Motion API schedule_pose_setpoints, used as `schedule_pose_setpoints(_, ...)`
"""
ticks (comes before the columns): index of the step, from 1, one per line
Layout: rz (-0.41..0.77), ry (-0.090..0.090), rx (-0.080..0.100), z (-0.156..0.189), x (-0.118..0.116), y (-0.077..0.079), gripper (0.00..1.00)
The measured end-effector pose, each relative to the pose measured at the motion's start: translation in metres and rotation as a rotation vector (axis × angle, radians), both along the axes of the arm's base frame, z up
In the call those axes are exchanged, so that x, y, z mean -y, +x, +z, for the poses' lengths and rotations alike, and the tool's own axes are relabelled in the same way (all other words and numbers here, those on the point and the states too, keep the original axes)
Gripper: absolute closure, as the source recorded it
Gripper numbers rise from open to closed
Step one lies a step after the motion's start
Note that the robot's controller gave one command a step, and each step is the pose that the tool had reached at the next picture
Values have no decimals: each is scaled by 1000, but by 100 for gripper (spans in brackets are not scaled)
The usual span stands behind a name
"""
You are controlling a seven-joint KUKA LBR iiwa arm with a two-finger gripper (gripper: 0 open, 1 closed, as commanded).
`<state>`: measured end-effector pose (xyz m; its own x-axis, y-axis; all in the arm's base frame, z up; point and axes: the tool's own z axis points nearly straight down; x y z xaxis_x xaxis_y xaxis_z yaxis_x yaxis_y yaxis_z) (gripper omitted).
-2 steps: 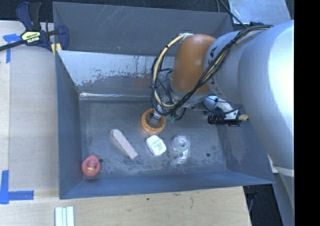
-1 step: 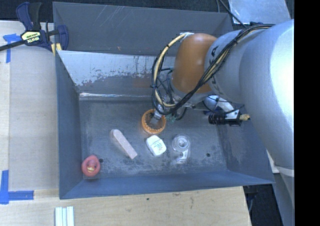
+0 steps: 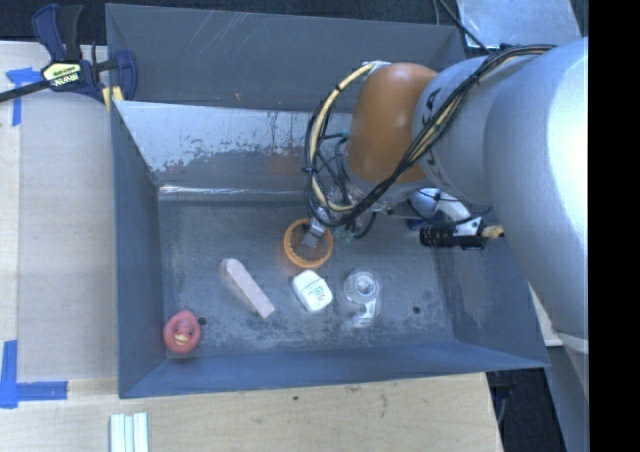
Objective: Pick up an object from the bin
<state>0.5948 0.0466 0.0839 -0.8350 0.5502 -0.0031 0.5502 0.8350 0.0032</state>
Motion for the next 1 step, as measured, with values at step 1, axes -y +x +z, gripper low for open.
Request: schedule_pose_setpoints(1, 0, 0, 4, 11, 0, 1, 100)
